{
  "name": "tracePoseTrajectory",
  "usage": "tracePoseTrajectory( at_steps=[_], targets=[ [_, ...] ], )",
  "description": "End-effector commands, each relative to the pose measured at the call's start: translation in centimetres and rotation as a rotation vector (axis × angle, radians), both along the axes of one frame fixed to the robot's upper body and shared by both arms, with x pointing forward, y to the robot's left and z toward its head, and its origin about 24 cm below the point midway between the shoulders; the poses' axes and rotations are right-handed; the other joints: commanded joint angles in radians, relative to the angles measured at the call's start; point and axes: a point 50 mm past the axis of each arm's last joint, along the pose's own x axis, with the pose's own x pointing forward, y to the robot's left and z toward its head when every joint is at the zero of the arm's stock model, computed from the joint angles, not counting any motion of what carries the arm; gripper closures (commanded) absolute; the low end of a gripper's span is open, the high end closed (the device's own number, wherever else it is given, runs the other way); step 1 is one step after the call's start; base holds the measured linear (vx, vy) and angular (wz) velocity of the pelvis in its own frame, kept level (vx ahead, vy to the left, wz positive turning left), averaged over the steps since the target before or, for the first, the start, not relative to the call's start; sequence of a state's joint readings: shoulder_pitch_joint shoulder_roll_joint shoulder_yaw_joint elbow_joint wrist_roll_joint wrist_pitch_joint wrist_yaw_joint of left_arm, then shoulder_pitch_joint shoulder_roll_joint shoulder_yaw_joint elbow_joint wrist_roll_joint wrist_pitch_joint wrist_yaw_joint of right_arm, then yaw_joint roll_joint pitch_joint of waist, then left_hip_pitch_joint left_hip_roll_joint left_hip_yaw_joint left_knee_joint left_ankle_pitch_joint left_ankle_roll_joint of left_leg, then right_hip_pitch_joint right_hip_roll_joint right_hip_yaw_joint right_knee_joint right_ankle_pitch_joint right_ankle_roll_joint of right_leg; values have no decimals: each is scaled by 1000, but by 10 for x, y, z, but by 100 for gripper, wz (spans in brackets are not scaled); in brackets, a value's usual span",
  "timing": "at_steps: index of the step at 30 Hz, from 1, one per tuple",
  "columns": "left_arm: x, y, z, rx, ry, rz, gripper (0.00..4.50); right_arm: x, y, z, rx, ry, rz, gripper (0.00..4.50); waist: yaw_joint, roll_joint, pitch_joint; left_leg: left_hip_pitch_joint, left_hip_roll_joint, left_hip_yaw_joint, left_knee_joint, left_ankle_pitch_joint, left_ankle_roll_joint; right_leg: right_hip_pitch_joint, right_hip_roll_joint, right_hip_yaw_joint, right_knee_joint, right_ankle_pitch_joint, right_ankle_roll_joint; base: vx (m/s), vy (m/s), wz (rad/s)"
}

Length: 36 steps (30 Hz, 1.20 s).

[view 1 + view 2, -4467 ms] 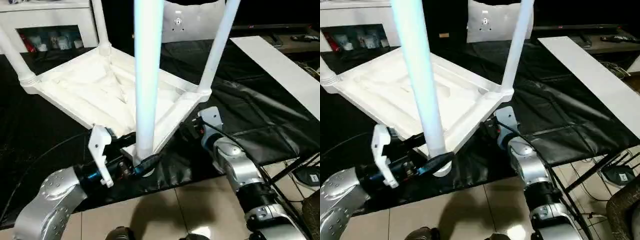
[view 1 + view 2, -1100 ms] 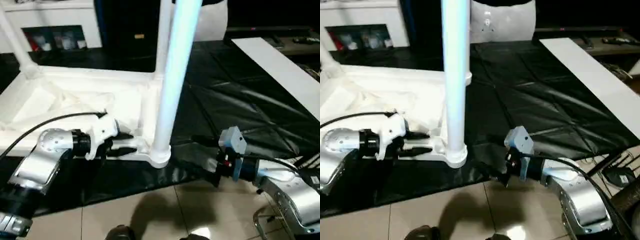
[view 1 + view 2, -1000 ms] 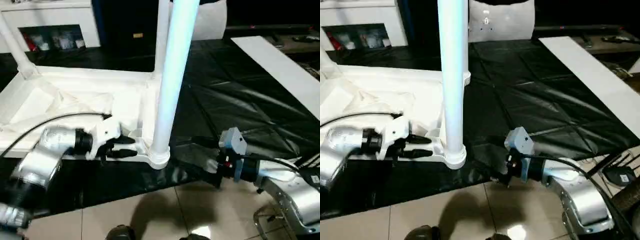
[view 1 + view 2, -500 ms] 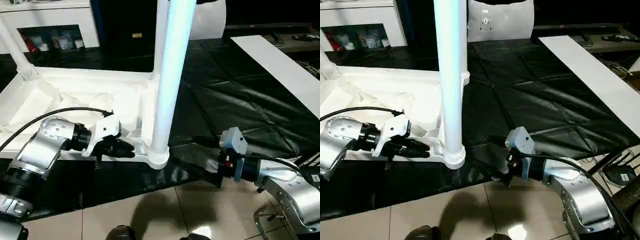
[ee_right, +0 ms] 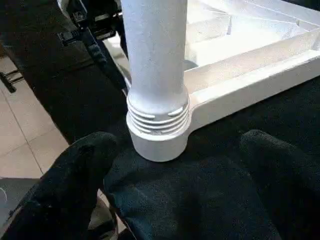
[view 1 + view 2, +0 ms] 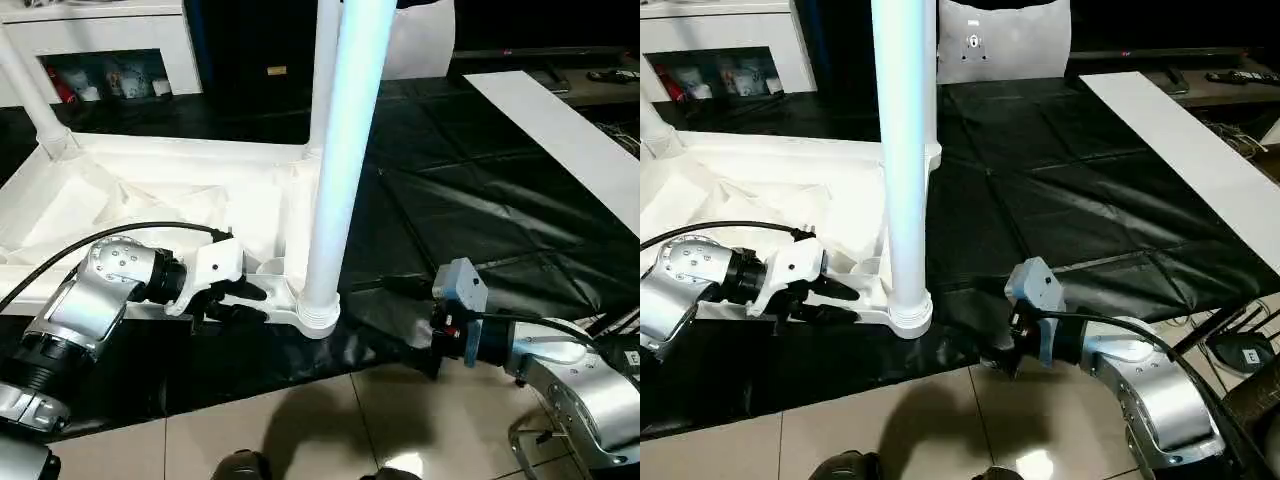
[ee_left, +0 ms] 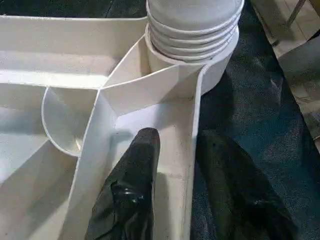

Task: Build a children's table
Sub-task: Rotate table base

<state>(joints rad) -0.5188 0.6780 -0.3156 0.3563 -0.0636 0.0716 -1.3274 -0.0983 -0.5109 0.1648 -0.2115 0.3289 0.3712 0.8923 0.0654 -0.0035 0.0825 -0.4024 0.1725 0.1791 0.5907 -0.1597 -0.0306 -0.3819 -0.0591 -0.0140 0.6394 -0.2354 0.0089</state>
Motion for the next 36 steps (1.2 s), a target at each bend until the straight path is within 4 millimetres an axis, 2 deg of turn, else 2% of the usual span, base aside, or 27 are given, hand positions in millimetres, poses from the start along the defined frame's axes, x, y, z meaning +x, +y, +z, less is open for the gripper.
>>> tracePoseTrajectory(
  at_steps=[1, 2, 6, 9, 10, 16, 25, 29, 31, 34, 36],
  targets=[
    [1, -2, 1, 13, 10, -15, 327, 2, -1, 1, -10, -8, -3, 0, 5, 13, -60, 37, 57, -22, -79, -265, -14, 22, -78, 36, -80, -84, -249, 0, 0, 0],
    [1, -1, 0, 13, 24, -18, 327, 2, -1, 1, -10, -8, -4, 0, 4, 13, -60, 38, 57, -23, -79, -270, -17, 22, -78, 36, -81, -86, -249, 0, 0, 0],
    [2, 1, 1, 11, 30, -16, 374, 2, -1, 1, -10, -8, -7, 0, 5, 14, -61, 38, 57, -23, -80, -273, -20, 23, -78, 36, -80, -79, -252, 0, 0, 0],
    [2, 2, -1, 25, 33, -17, 384, 1, -1, 0, -9, -6, -4, 0, 6, 14, -61, 38, 57, -23, -79, -267, -16, 23, -79, 36, -79, -70, -255, 0, 0, 0],
    [2, 2, -1, 25, 34, -17, 412, 1, 0, 0, -8, -5, -3, 0, 6, 13, -61, 38, 57, -22, -79, -266, -15, 23, -79, 36, -79, -68, -255, 0, 0, 0],
    [3, 3, -2, 37, 24, -16, 445, 2, 0, -1, -10, -5, 0, 0, 6, 12, -60, 37, 58, -23, -80, -269, -15, 23, -79, 36, -80, -81, -253, 0, 0, 0],
    [5, 0, -6, -6, 46, 62, 445, 5, 0, -1, -13, -19, -6, 0, 6, 15, -60, 39, 59, -22, -80, -282, -23, 22, -80, 37, -81, -87, -259, 0, 0, 0],
    [9, -20, -9, -126, 63, 212, 445, 27, -2, 1, -36, -49, -121, 0, 2, 14, -61, 38, 57, -22, -77, -272, -29, 22, -81, 35, -79, -90, -277, 0, 0, 0],
    [9, -22, -9, -127, 57, 215, 445, 29, -2, 2, -36, -49, -123, 0, 1, 10, -62, 33, 56, -22, -75, -243, -19, 28, -82, 36, -80, -85, -273, 0, 0, 0],
    [8, -25, -12, -85, 36, 194, 445, 32, -2, 4, -35, -51, -106, 0, -4, 4, -66, 29, 53, -20, -69, -192, 13, 33, -77, 35, -77, -11, -265, 0, 0, 0],
    [1, -30, -13, -62, 22, 94, 445, 39, 1, 8, -24, -71, -67, 0, -6, 2, -64, 28, 53, -19, -67, -180, 34, 32, -79, 35, -77, -4, -263, 0, 0, 0]
  ],
)
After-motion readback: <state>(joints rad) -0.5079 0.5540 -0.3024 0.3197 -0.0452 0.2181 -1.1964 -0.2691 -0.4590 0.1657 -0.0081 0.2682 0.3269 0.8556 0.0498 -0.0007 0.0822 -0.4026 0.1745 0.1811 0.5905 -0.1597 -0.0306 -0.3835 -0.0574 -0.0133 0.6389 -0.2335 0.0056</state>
